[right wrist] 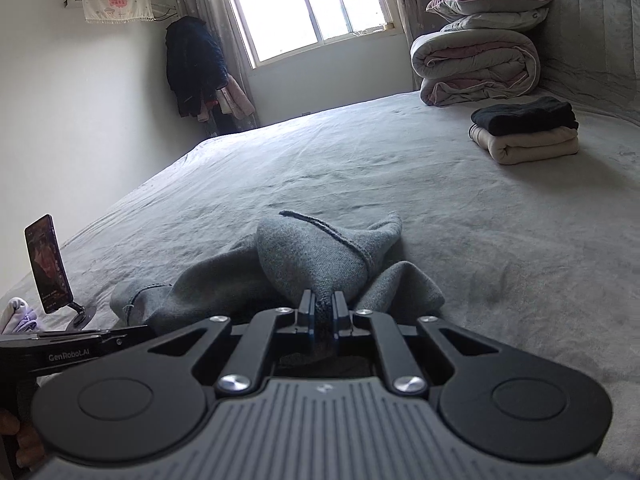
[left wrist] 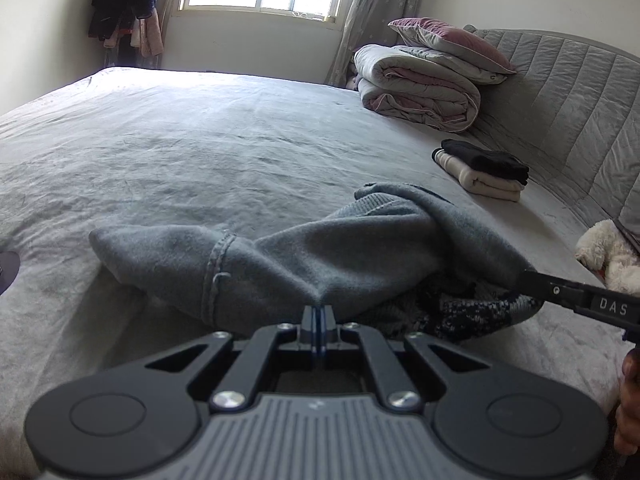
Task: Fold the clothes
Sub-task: 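Lay the sweater flat on the bed and open both grippers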
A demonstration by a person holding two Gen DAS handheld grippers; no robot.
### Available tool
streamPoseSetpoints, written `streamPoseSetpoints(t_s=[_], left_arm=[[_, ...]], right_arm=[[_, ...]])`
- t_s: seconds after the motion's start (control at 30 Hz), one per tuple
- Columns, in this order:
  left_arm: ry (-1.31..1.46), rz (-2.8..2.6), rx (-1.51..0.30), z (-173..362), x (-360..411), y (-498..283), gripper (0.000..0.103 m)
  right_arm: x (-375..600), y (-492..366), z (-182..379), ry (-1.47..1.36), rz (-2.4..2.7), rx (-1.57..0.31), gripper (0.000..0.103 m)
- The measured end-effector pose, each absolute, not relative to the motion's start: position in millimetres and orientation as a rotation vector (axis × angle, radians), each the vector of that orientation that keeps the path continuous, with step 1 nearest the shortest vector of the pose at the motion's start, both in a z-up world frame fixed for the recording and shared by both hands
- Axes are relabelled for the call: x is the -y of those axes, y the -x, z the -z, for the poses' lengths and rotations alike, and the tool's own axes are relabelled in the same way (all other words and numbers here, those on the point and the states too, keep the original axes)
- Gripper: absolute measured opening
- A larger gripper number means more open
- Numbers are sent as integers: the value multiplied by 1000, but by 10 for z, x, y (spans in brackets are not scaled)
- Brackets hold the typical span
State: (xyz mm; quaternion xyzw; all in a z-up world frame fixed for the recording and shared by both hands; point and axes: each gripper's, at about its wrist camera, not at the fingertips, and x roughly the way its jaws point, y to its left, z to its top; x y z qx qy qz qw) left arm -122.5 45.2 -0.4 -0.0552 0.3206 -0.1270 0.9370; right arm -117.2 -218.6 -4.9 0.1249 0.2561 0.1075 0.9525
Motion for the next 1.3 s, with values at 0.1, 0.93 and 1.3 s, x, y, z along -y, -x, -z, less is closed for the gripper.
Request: streamPoseSetpoints(t_s=[0.1, 0.93, 1.3], left_arm=[[112, 265, -666, 23, -417, 1317, 1], [152, 388, -753, 116, -502, 1442, 22], [51, 414, -624, -203, -418, 1151, 61]], right_arm=[[2232, 1261, 116, -267, -206, -541, 9], [2383, 1377, 263, -289, -231, -664, 36], [2259, 1052, 1, -226, -288, -598, 49]])
